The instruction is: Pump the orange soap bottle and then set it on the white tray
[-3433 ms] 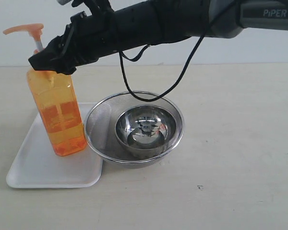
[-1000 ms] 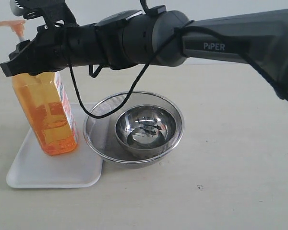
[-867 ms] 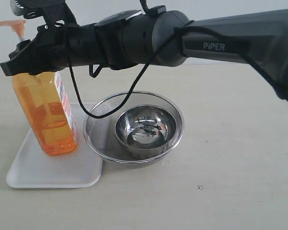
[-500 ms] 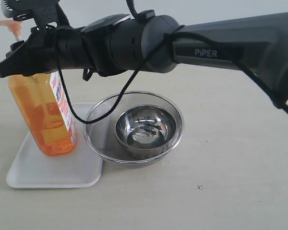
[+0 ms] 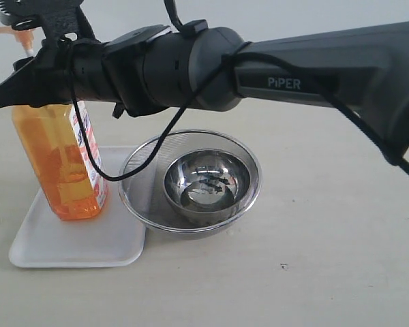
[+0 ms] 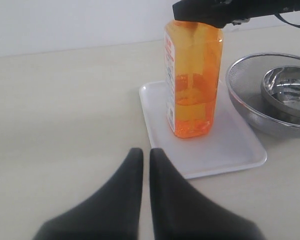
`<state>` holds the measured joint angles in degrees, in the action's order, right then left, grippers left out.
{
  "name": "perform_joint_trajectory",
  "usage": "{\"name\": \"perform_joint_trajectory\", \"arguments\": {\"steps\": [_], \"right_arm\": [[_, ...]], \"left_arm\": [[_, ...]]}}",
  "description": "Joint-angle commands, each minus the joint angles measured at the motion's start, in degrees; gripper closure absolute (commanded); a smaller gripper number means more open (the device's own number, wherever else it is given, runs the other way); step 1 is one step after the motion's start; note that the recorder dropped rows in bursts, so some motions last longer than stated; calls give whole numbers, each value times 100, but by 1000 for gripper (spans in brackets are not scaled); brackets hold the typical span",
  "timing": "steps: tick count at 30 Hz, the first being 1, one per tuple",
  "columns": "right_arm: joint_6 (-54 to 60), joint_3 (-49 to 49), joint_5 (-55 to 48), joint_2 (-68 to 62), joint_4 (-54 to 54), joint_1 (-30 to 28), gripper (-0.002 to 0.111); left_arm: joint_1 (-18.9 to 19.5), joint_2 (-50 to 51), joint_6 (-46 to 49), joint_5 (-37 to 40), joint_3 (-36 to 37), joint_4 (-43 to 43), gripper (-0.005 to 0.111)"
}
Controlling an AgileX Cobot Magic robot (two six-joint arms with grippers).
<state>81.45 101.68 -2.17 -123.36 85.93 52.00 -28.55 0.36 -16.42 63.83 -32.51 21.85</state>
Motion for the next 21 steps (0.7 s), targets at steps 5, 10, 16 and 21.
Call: {"name": "perform_joint_trajectory", "arguments": {"steps": [5, 10, 16, 21], "right_arm": [[-105, -57, 186, -52, -85, -7, 108], [-129, -57, 278, -52, -85, -7, 108], [-153, -57, 329, -52, -85, -7, 108], [-263, -57, 106, -52, -85, -7, 108]], "left_arm": [[-3, -36, 18, -59, 24, -5, 102], [-3, -36, 16, -59, 24, 5, 102], [-3, -36, 16, -59, 24, 5, 102], [-3, -36, 16, -59, 24, 5, 102]]}}
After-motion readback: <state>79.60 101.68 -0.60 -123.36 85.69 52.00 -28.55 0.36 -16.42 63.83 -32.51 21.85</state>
